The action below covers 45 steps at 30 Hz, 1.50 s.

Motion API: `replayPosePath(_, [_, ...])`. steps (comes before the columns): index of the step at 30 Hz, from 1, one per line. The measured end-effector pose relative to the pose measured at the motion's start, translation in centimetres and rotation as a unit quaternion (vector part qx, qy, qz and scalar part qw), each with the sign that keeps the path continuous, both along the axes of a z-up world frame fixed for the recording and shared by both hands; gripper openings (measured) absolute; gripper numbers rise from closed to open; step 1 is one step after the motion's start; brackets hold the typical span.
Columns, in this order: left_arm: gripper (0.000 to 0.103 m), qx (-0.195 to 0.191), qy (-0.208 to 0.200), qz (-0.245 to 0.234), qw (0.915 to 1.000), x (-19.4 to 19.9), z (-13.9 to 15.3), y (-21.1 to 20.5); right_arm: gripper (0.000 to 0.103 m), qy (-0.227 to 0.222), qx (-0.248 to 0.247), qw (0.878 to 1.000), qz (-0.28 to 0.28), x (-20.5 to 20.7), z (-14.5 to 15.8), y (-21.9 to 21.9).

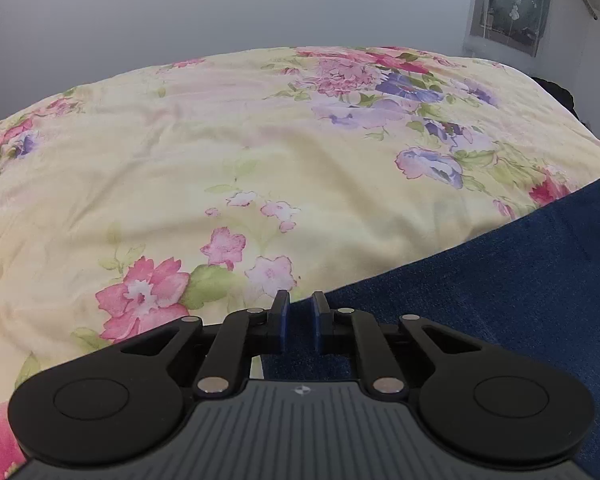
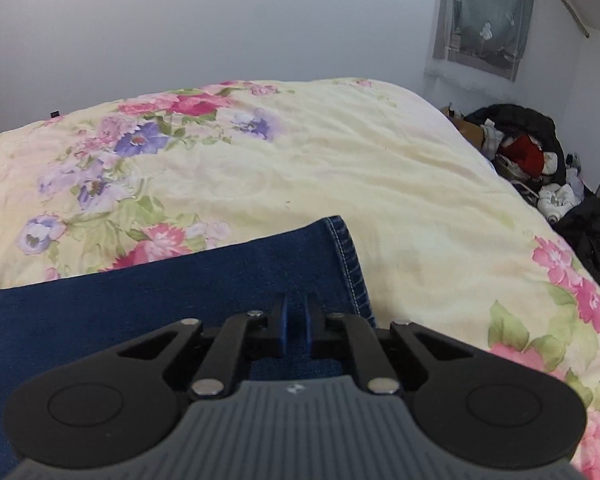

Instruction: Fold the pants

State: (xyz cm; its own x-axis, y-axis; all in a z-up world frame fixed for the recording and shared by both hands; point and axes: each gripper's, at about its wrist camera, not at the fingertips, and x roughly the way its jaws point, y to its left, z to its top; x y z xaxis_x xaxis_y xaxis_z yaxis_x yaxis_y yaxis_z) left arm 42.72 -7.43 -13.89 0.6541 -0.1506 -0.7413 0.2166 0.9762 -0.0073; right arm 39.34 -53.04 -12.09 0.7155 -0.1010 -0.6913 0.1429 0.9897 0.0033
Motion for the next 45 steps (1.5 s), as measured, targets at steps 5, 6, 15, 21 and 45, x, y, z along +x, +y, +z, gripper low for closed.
replayPosePath(5, [0.01,0.004,0.018,0.004,0.9998,1.7,-2.5,0.0,0.0,0.026,0.024,0.999,-0.02,1.6,-3.0,-1.2])
replayPosePath(6, [0.01,0.006,0.018,0.006,0.9998,1.8,-2.7,-0.1,0.0,0.028,0.019,0.999,-0.018,1.7,-3.2,-1.0])
replayPosePath(15, [0.01,-0.031,-0.009,0.011,0.9994,-3.6,2.8,1.4,0.0,0.023,-0.004,1.0,-0.02,-1.6,-0.2,-1.2])
replayPosePath(21, [0.01,-0.026,0.024,-0.024,0.9991,-9.8,4.0,0.0,0.0,0.011,-0.002,1.0,0.003,-7.1,1.5,-1.3])
replayPosePath(45, [0.003,0.011,0.1,-0.027,0.9945,-17.1,1.1,-0.7,0.002,0.022,0.051,0.998,-0.029,-12.0,-0.9,-2.9])
